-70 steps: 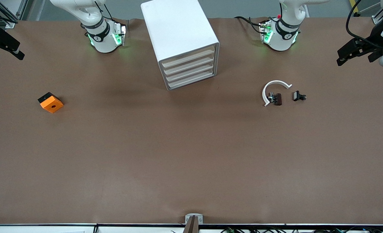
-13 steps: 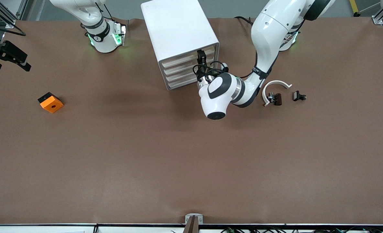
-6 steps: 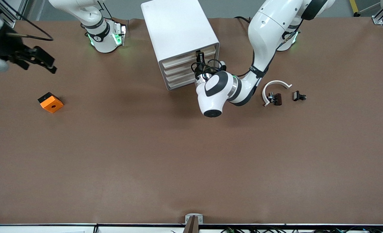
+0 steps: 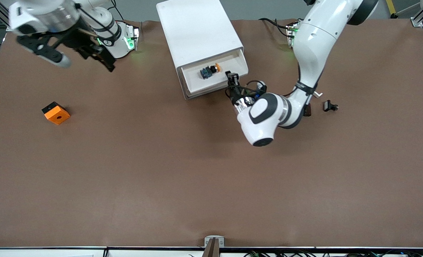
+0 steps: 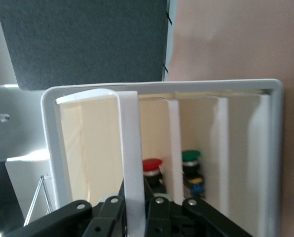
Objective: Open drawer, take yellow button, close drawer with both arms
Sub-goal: 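Pull the drawer open with the left gripper while the right gripper approaches, then release the drawer with the left gripper while the right gripper reaches inside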
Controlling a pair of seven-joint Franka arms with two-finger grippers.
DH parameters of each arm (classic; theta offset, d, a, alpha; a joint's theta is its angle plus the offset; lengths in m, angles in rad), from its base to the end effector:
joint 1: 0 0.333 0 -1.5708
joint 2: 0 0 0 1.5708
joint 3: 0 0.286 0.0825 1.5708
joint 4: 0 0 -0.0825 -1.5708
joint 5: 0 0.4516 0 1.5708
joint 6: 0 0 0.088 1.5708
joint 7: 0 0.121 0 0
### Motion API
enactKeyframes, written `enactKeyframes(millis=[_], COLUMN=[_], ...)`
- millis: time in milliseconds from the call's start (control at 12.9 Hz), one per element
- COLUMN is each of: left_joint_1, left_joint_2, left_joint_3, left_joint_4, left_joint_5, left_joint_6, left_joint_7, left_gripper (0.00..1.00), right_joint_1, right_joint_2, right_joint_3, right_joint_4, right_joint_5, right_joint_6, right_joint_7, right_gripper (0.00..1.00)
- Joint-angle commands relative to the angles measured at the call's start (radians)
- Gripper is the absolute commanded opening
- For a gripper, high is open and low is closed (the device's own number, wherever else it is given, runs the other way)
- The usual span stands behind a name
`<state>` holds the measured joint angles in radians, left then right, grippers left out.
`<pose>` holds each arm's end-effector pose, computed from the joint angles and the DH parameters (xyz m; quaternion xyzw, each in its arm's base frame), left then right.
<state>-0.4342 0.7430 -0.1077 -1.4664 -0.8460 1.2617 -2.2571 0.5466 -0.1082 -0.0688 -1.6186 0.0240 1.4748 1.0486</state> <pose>0.5070 -0.4203 0.1912 -0.4732 -0.6430 0.5038 0.3299 0.5150 0.2681 0.6117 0.9596 -0.2803 -0.0238 0.0011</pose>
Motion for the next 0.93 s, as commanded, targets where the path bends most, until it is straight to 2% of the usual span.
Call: enactKeyframes(millis=[0, 77, 232, 309, 386, 696, 850], left_joint_1=[0.04, 0.038, 0.041, 0.046, 0.048, 0.049, 0.049], left_joint_2=[0.016, 0.016, 0.013, 0.015, 0.015, 0.012, -0.001], left_joint_3=[0.049, 0.065, 0.066, 0.066, 0.066, 0.072, 0.135], left_joint_4=[0.029, 0.038, 0.046, 0.057, 0.063, 0.147, 0.188], left_joint_5=[0.008, 0.008, 0.031, 0.039, 0.059, 0.249, 0.327], left_joint_6=[0.044, 0.044, 0.044, 0.044, 0.044, 0.044, 0.044], left_joint_7=[0.062, 0.089, 0.132, 0.143, 0.145, 0.183, 0.266], left_gripper=[0.0, 0.0, 0.4, 0.76, 1.0, 1.0, 1.0], right_joint_1=[0.119, 0.151, 0.217, 0.237, 0.257, 0.295, 0.306], right_joint_2=[0.065, 0.085, 0.158, 0.216, 0.27, 0.366, 0.398], right_joint_3=[-0.012, -0.012, -0.012, -0.012, -0.012, -0.012, -0.012], right_joint_4=[0.031, 0.034, 0.066, 0.116, 0.167, 0.192, 0.192], right_joint_5=[0.036, 0.046, 0.045, 0.047, 0.047, 0.051, 0.05], right_joint_6=[0.042, 0.088, 0.145, 0.147, 0.145, 0.212, 0.232], right_joint_7=[0.251, 0.343, 0.53, 0.583, 0.609, 0.633, 0.66], right_gripper=[1.0, 1.0, 1.0, 1.0, 1.0, 1.0, 1.0])
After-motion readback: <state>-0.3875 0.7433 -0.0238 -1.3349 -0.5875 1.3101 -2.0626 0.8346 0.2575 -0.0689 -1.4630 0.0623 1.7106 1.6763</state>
